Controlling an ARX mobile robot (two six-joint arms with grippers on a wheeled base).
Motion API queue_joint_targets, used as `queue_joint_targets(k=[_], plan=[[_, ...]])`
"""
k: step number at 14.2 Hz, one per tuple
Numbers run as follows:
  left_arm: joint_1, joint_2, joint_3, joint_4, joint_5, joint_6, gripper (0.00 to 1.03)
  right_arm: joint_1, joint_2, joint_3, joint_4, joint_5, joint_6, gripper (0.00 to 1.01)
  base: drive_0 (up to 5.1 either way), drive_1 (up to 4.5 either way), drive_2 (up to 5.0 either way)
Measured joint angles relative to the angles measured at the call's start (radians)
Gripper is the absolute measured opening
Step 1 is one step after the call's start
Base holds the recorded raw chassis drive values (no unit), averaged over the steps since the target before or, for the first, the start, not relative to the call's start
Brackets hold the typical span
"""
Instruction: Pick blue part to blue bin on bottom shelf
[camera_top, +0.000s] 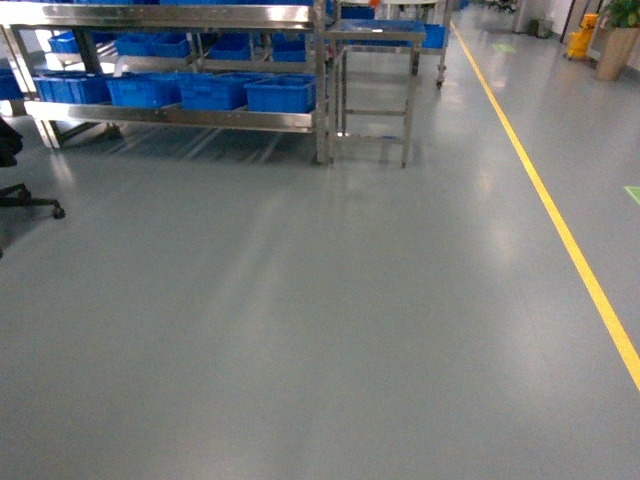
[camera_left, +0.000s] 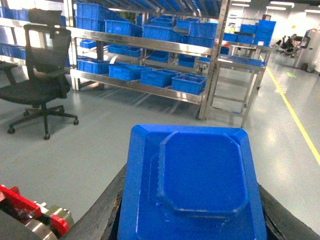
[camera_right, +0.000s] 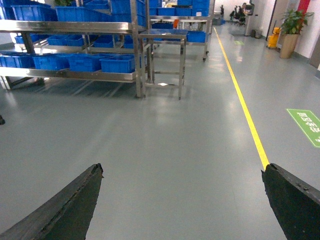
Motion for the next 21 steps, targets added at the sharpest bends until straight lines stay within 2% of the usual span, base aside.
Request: queue_joint_targets(k=[7, 19, 21], plan=[[0.0, 0.0, 0.0, 0.0, 0.0, 0.0, 0.43, 0.0, 0.0, 0.0, 0.0, 0.0, 0.0, 0.98, -1.6, -1.6, -1.6], [0.0, 0.001, 0.0, 0.001, 0.0, 0.0, 0.43, 0.0, 0.0, 0.0, 0.002, 0.0, 0.0, 0.98, 0.0, 0.0, 0.0], [0.0, 0.001, 0.0, 0.001, 0.001, 0.0, 0.43, 0.0, 0.0, 0.0, 0.003, 0.0, 0.0, 0.98, 0.1, 4.2, -4.0]])
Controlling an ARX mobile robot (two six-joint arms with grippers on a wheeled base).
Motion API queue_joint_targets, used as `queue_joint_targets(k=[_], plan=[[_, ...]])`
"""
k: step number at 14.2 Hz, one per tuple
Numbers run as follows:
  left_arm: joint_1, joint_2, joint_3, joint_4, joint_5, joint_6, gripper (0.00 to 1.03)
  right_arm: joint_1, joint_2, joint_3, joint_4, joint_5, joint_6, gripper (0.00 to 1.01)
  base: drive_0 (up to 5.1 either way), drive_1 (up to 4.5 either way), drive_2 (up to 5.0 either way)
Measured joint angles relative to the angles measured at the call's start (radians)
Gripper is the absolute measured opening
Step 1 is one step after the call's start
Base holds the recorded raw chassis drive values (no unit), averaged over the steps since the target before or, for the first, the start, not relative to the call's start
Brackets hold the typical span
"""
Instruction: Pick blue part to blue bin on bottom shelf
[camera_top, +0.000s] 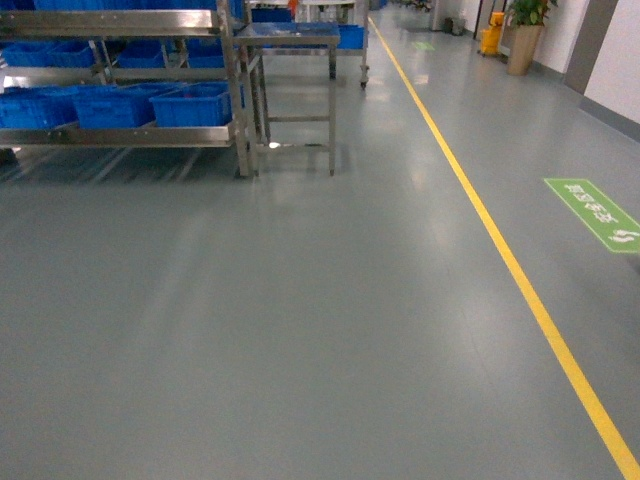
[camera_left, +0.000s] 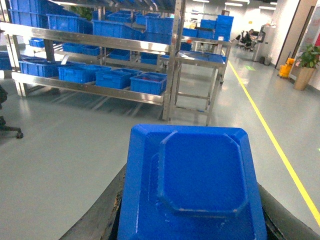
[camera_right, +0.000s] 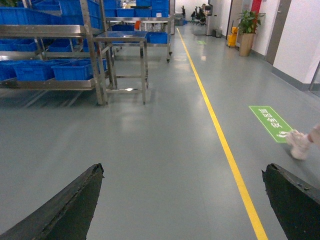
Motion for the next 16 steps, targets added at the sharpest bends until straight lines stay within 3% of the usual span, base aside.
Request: queue_joint_targets(k=[16], plan=[[0.0, 0.002, 0.0, -0.002, -0.001, 0.0, 0.43, 0.0, 0.0, 0.0, -0.003, 0.0, 0.0, 0.98, 0.0, 4.11, -4.2]])
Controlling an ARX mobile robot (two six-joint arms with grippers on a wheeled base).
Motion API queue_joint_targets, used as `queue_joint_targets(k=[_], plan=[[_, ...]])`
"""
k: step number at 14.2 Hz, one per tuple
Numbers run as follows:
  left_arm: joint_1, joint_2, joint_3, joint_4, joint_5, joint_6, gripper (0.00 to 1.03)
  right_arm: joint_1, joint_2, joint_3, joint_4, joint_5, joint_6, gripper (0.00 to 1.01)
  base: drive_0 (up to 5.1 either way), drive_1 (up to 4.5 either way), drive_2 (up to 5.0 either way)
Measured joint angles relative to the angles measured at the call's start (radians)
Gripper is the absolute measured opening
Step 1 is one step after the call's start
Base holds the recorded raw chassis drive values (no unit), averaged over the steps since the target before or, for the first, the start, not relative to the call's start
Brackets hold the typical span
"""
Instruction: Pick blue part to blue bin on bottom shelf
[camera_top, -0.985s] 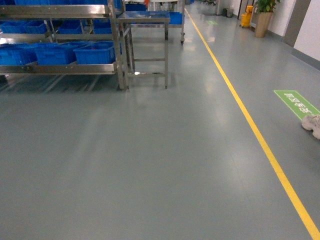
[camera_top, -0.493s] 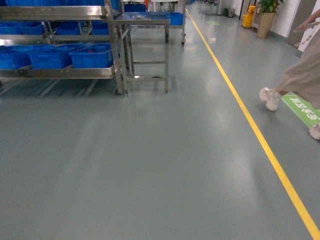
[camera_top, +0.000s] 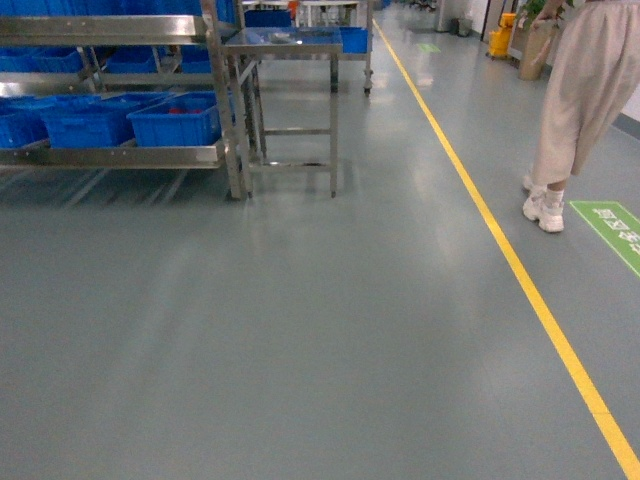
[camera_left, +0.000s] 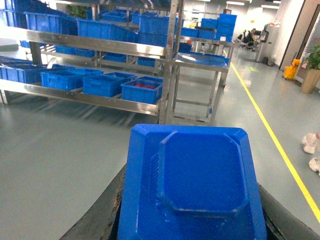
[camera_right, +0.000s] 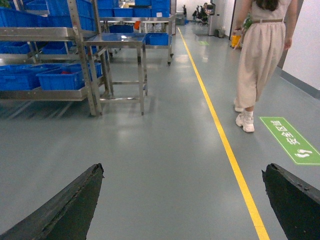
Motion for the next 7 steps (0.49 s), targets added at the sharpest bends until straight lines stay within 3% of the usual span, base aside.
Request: queue_joint_targets(k=[7], plan=[[0.0, 0.0, 0.0, 0.0, 0.001, 0.0, 0.43, 0.0, 0.0, 0.0, 0.004, 0.0, 0.0, 0.98, 0.0, 4.14, -4.2]])
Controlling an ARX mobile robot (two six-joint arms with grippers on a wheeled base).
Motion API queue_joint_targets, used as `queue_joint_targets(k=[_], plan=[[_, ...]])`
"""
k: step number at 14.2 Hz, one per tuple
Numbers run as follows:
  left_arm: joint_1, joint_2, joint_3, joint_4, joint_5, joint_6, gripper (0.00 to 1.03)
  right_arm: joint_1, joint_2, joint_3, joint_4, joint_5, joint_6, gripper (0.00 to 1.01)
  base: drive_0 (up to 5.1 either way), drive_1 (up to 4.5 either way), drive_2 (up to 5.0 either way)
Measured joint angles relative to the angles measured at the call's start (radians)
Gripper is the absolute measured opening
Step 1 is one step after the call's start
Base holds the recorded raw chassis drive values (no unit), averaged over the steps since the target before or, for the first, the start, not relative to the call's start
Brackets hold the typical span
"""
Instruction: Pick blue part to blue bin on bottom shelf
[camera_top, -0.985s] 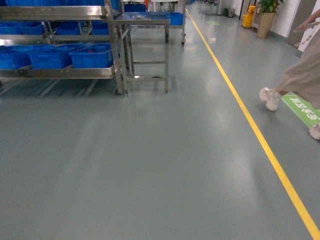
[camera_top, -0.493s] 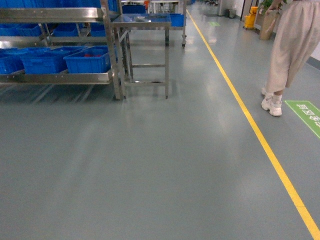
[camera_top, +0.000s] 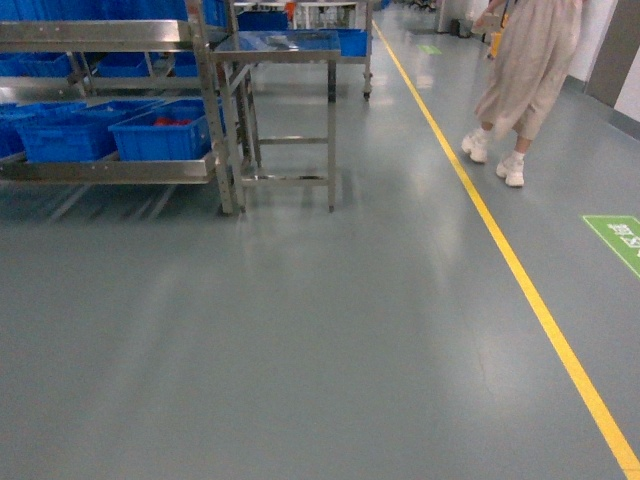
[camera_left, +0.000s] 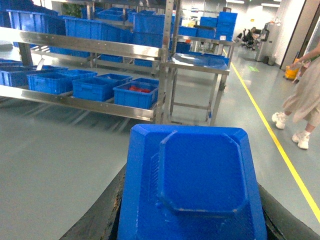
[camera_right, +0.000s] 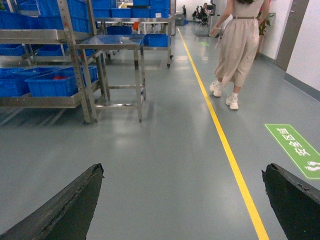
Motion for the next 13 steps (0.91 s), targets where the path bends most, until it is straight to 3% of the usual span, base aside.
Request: queue_joint_targets(k=[13], plan=[[0.0, 0.0, -0.001, 0.002, 0.0, 0.0, 0.43, 0.0, 0.0, 0.0, -0.004, 0.0, 0.0, 0.98, 0.0, 4.19, -4.1]])
